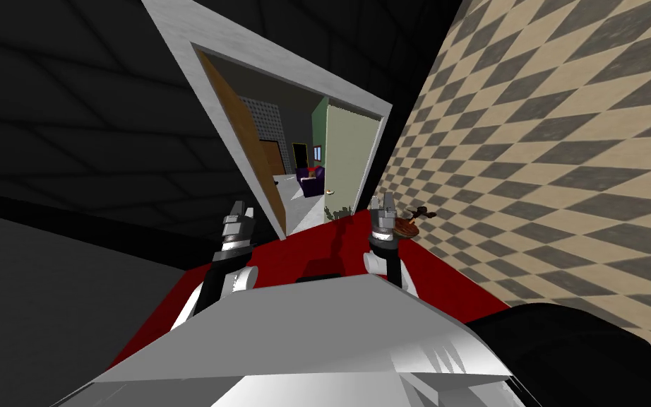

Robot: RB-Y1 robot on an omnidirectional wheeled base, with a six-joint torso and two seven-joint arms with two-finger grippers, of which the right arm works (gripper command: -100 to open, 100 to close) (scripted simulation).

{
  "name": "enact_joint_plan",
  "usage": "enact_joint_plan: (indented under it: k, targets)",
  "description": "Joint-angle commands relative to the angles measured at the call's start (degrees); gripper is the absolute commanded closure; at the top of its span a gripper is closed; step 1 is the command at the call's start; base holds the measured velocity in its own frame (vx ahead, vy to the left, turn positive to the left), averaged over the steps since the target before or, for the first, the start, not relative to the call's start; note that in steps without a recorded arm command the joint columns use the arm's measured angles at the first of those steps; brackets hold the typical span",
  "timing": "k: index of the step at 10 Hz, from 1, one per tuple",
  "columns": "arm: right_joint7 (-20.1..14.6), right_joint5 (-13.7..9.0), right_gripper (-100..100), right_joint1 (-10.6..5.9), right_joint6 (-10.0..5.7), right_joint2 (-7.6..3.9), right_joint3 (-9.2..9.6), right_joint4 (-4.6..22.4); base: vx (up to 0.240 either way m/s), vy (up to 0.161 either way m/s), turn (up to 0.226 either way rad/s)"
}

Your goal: Push the door open

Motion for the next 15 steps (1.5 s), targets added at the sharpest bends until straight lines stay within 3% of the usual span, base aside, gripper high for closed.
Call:
enact_joint_plan:
  k: [1, 4, 15]
  targets:
    - [0.09, 0.00, -100, -0.50, -0.40, -0.26, 0.36, 1.72, 0.088, -0.037, 0.017]
    - [-0.06, -0.34, -100, -2.16, -0.79, -1.37, 0.83, 6.29, 0.098, -0.040, 0.024]
    - [-0.50, -1.35, -100, -6.97, -1.93, -3.54, 2.18, 19.49, 0.095, -0.036, 0.021]
